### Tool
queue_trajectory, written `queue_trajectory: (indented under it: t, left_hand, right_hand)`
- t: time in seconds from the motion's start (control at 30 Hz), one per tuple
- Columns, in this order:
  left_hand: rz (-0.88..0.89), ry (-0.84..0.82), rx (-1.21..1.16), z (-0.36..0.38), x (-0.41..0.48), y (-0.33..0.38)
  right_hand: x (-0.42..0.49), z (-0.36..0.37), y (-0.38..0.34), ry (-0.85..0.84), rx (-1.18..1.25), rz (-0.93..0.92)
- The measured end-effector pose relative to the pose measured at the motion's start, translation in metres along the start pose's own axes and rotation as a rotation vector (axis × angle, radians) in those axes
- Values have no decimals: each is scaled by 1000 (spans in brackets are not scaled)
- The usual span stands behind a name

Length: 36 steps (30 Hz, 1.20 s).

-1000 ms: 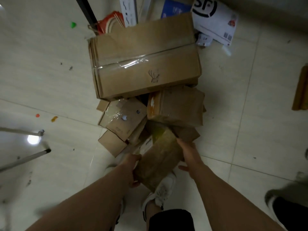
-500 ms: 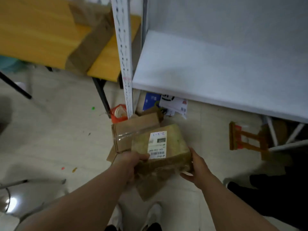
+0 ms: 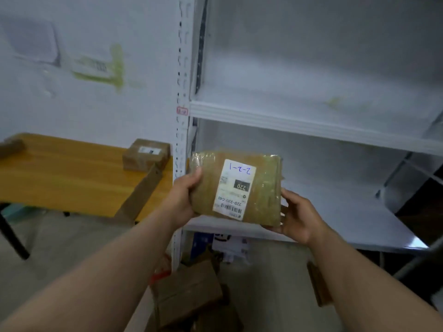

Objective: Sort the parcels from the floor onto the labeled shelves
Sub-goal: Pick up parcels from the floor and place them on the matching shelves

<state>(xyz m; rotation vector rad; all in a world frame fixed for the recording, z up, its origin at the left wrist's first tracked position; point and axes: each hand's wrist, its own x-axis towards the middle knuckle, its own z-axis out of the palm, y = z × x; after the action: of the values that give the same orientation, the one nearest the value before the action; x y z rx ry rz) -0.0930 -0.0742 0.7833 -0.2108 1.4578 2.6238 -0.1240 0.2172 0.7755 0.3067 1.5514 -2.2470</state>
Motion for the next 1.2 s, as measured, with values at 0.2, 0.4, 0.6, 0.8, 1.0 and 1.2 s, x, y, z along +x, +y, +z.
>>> queue_trajectory:
  t: [0.2,0.4,0.6,0.8,1.0,1.2]
  left_hand:
    - [117,-98,-110,32,-5,66]
    - [254,-78,96,59,-7,124]
    - [510,133,419,65,13,166]
    - [583,53,132,68,19,180]
    - [279,-349,-183,80,-13,126]
    - [164,-379,-128,67,-11,135]
  right_hand:
    - [-8,33,-50,-149,150,-166]
    - [-19,40,-77,-283,-33,-88]
    - [-20,54,-72,-517,77,-10]
    - [-20,83,-81,-692,232,-129]
    - [-18,114,-82,-773,350,-211]
    - [-26,121,-108,-581,206,-282]
